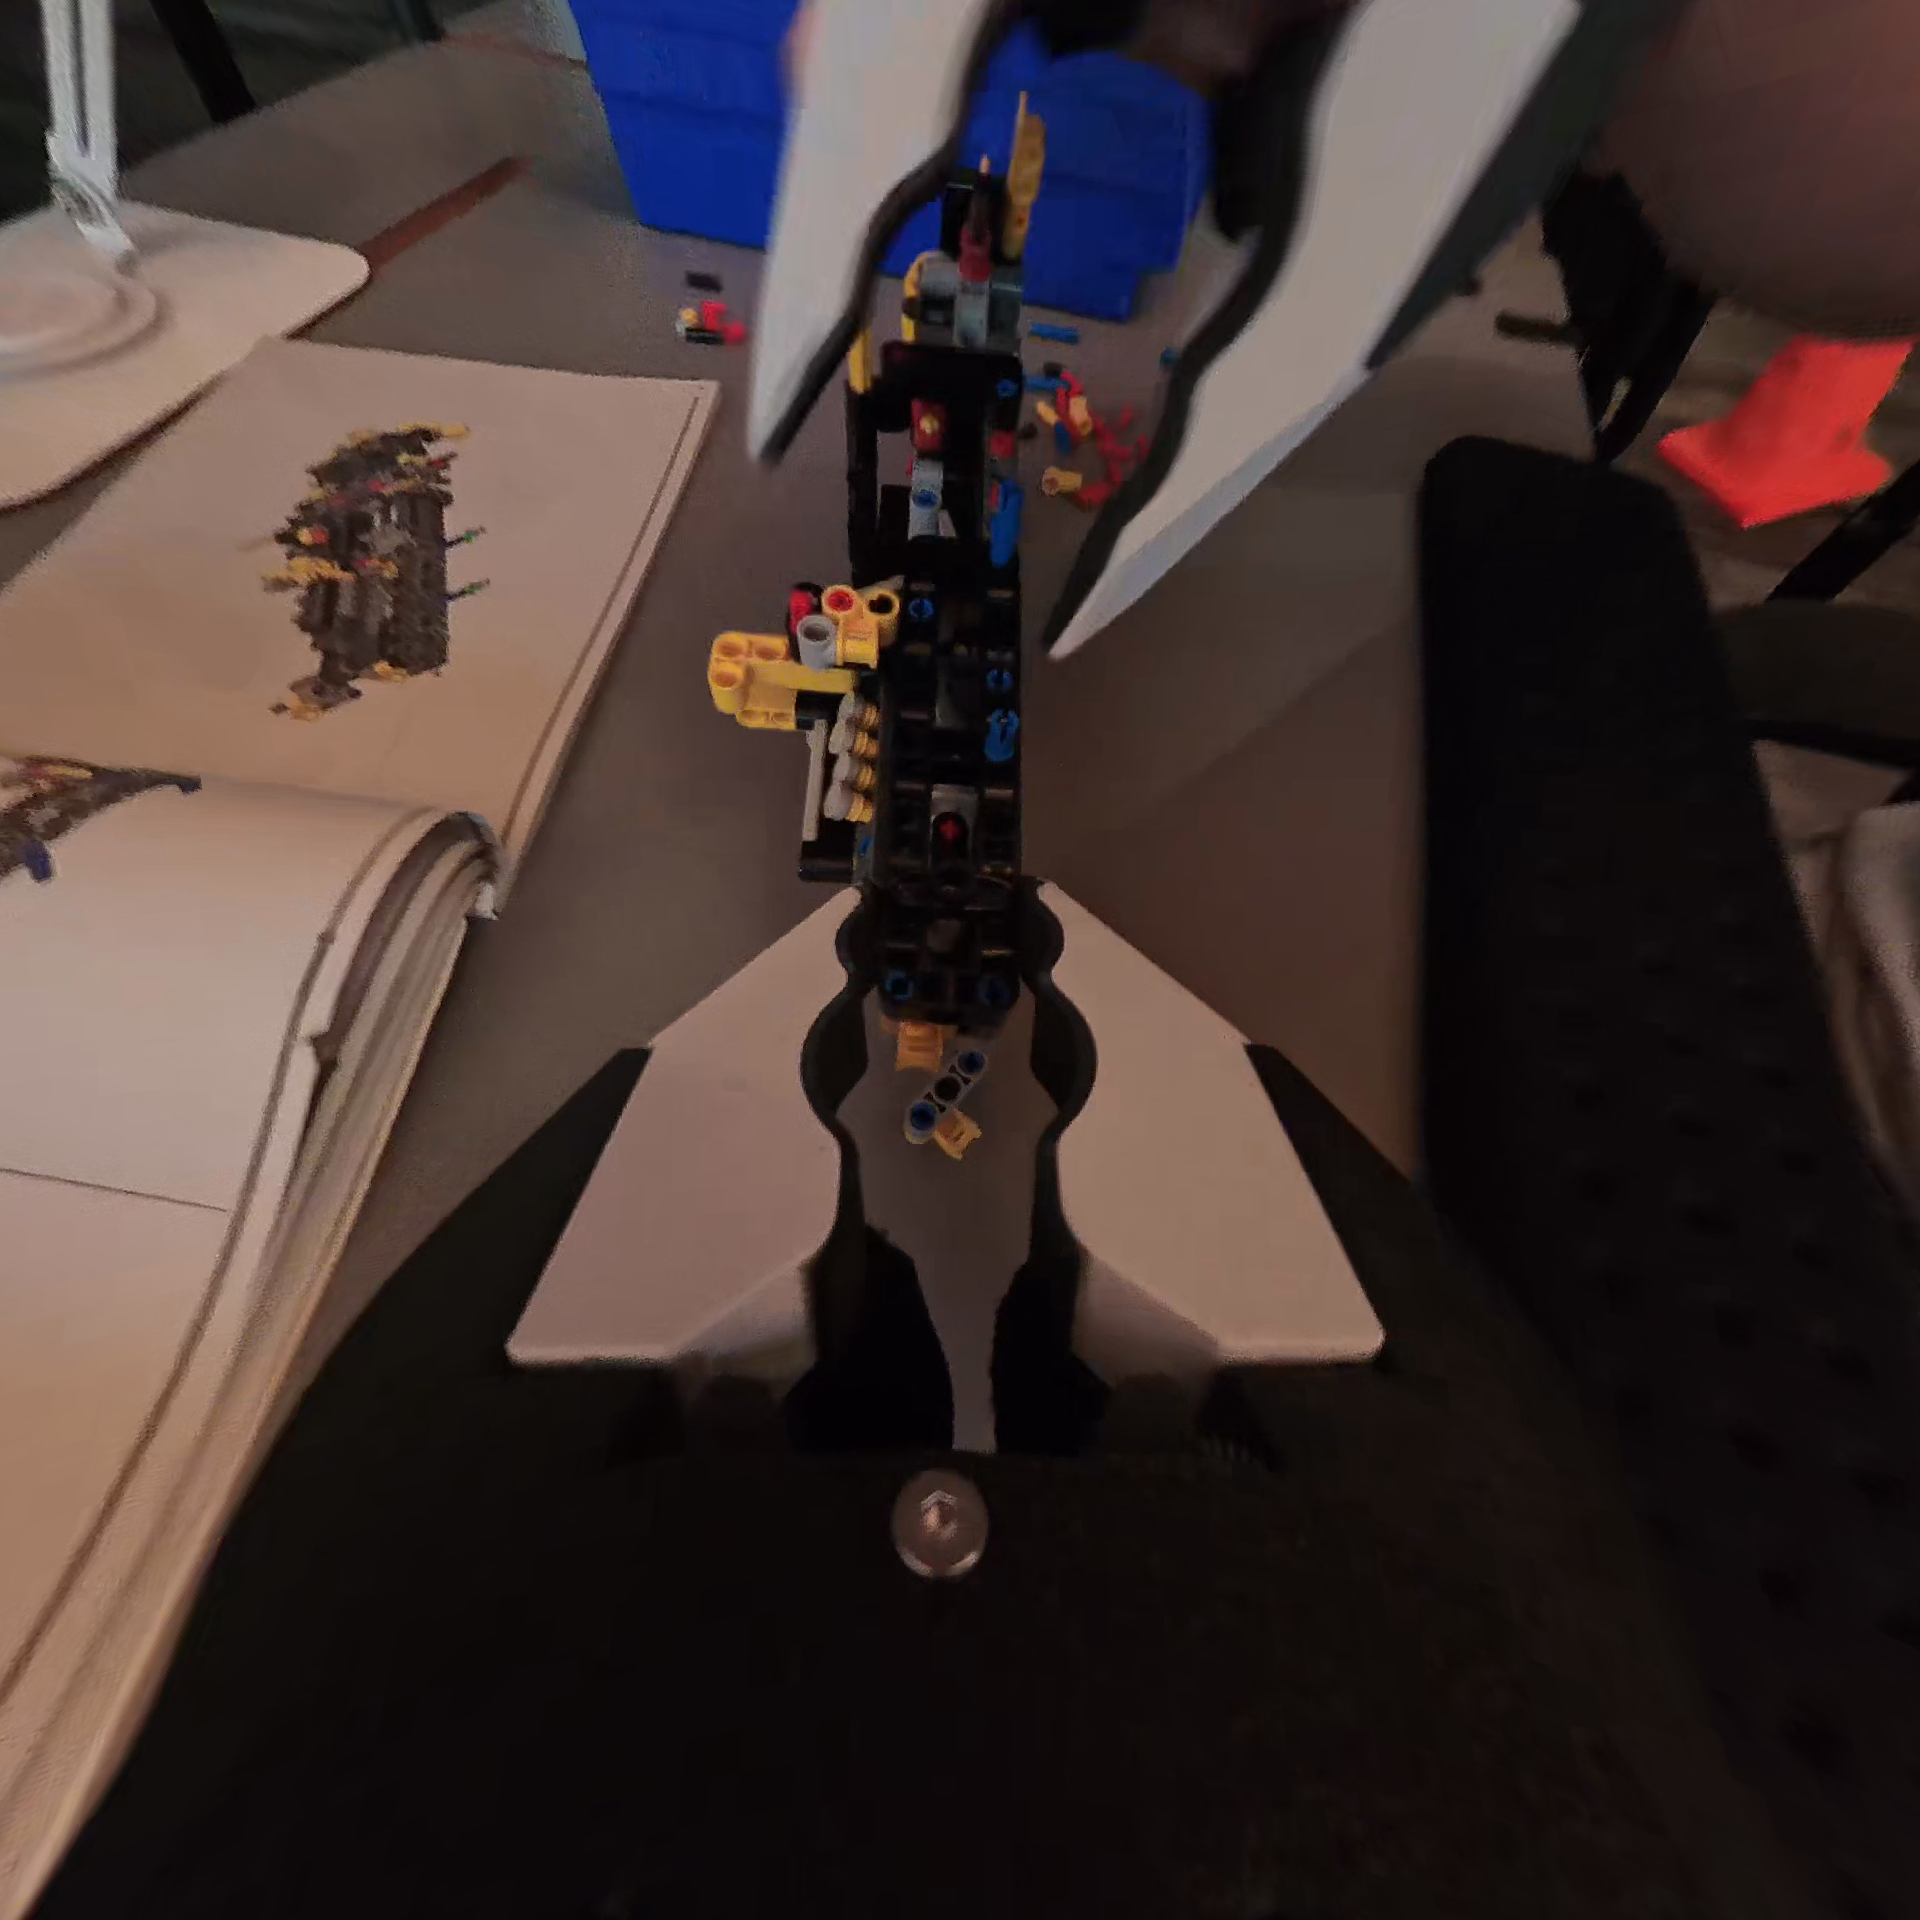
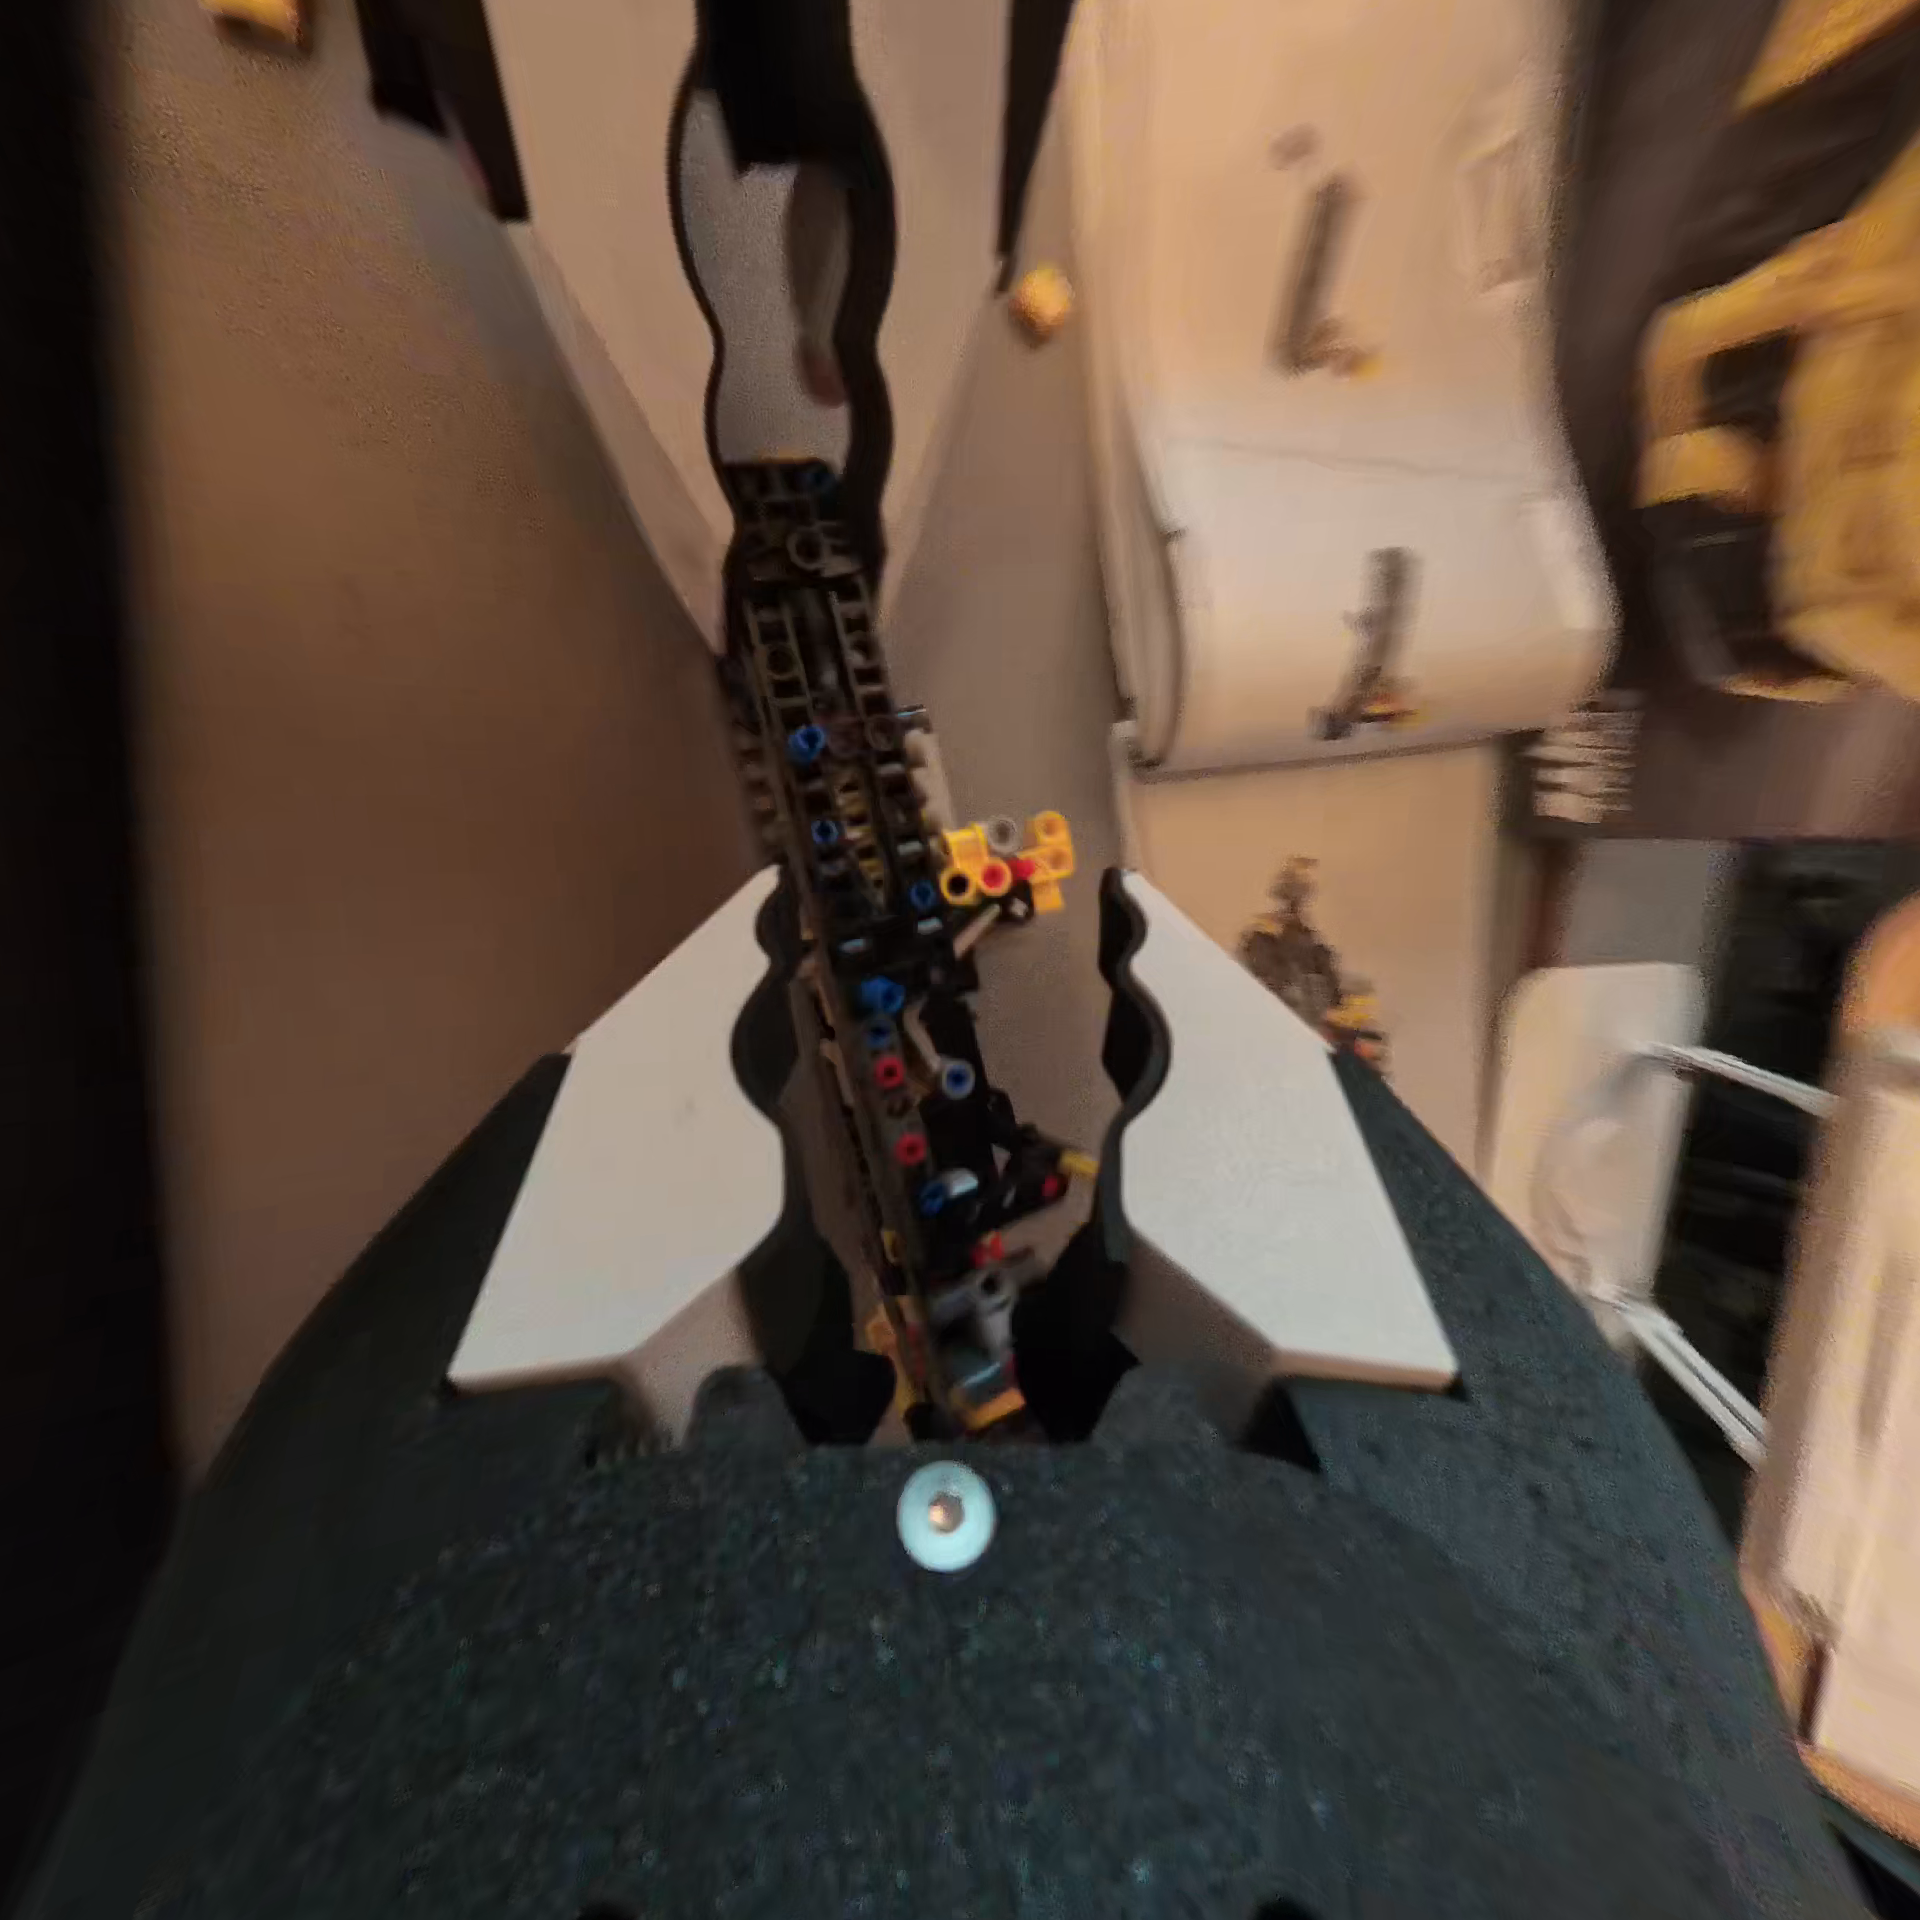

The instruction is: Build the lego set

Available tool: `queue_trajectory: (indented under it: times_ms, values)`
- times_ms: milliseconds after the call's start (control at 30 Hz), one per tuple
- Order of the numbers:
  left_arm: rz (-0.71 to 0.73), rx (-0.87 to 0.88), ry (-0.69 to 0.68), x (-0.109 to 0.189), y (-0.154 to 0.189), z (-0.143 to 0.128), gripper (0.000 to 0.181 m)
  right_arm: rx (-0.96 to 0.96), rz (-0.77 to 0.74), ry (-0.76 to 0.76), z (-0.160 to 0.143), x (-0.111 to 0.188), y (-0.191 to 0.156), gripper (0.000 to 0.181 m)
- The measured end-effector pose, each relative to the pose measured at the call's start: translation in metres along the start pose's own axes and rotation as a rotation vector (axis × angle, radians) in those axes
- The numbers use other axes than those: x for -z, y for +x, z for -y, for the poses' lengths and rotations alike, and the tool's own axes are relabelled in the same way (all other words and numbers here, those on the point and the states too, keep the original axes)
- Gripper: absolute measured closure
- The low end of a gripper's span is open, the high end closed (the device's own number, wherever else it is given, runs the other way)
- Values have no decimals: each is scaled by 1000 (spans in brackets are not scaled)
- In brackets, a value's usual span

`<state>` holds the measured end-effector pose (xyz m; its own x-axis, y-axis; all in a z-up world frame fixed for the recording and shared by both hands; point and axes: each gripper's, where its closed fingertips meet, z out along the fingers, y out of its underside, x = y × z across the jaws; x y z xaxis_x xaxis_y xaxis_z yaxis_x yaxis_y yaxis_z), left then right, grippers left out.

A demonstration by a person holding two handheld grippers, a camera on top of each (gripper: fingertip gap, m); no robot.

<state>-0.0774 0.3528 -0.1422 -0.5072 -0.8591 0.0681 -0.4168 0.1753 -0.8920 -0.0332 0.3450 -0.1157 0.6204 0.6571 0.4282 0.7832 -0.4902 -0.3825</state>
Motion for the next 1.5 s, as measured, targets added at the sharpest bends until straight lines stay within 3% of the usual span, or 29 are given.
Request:
queue_trajectory:
  times_ms: [33,133,333,467,967,1500]
  values:
    - [-14,49,5,0,-1,1,154,-7,-112,75,0,11,4,125]
    - [-63,185,6,1,-4,2,154,26,-396,93,-22,24,7,126]
    - [-81,212,18,-1,-3,1,154,173,-551,94,-11,11,-3,135]
    - [-78,227,23,1,-6,0,154,246,-534,36,-11,-1,3,142]
    - [-97,217,18,1,-5,-2,153,514,-571,-75,-20,-5,7,138]
    - [-81,192,5,1,-5,-3,154,592,-575,-86,-18,-6,9,141]
